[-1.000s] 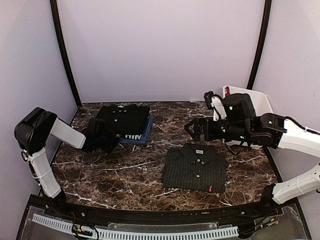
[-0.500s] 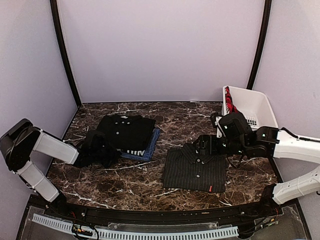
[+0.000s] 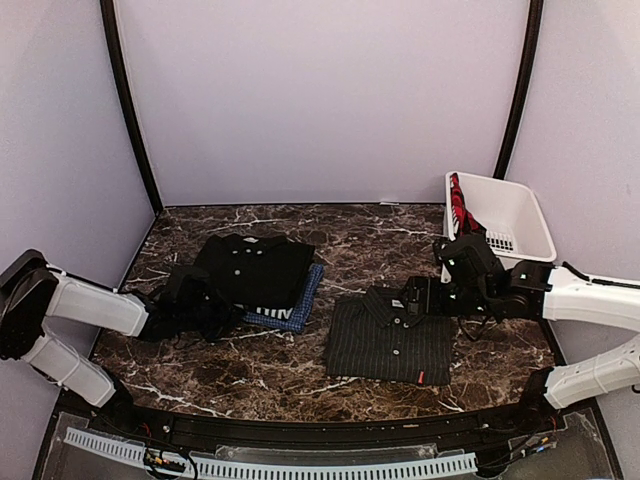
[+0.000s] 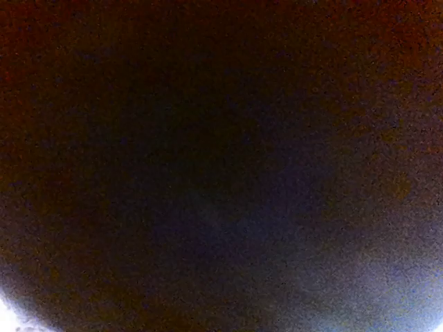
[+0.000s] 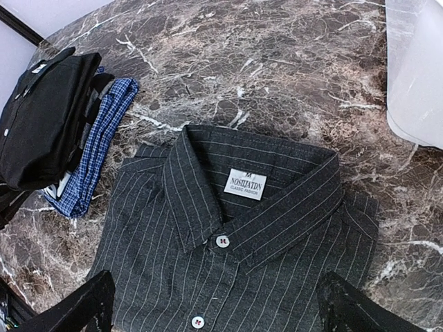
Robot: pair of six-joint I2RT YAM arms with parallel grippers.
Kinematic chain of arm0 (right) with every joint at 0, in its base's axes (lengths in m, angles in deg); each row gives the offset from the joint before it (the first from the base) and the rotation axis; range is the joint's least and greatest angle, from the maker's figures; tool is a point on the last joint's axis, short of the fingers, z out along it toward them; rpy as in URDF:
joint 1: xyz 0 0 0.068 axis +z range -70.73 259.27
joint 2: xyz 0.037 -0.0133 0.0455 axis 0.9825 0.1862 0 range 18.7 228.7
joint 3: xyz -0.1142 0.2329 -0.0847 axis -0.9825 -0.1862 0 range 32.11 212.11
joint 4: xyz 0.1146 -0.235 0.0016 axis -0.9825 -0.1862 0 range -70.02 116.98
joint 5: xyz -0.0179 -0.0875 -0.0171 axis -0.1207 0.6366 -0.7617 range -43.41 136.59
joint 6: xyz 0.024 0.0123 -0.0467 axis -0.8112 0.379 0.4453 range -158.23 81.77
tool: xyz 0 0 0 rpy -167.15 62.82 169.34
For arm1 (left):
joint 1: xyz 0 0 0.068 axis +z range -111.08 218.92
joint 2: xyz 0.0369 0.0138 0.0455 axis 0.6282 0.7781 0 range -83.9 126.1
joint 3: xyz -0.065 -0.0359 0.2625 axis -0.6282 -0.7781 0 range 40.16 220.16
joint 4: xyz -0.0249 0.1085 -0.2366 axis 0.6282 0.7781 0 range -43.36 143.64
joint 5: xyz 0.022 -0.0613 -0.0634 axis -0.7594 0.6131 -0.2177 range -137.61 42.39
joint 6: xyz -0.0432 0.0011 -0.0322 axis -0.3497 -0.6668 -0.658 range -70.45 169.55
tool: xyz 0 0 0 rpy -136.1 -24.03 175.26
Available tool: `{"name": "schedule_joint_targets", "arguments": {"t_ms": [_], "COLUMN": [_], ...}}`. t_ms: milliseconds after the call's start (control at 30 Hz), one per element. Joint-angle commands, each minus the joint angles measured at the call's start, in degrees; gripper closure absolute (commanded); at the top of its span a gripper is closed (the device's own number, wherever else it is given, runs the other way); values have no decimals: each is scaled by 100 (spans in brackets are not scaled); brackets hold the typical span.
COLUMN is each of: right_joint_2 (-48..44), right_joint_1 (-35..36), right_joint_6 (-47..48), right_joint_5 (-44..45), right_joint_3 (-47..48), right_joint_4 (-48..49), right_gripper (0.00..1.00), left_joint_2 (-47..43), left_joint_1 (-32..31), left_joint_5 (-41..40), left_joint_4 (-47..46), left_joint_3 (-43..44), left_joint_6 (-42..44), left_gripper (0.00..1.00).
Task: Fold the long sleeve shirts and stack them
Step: Move the square-folded shirt to the center of the board.
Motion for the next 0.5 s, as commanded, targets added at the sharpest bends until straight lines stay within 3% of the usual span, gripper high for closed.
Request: {"name": "schedule_joint_targets", "arguments": {"t_ms": [0, 167, 333, 467], "right_joint_2": [-33, -59, -108, -194], "right_joint_1": [-201, -374, -521, -595], "right_joint_6": [-130, -128, -222, -312], "right_joint_5": [-134, -222, -304, -349], "right_joint_3": [-70, -84, -179, -263], "right_joint_4": [177, 80, -50, -103], "right_gripper": [1, 1, 1, 1], "left_joint_2": [-272, -196, -435, -715], "left_joint_1": [-39, -138, -585, -1062], "left_joint_5": [135, 447, 308, -14], "left_joint_4": [227, 402, 1202, 1802], "left_joint_3": [75, 339, 714, 1113], "left_joint_6": [474, 954, 1358, 1766], "left_gripper": [82, 83, 82, 73]}}
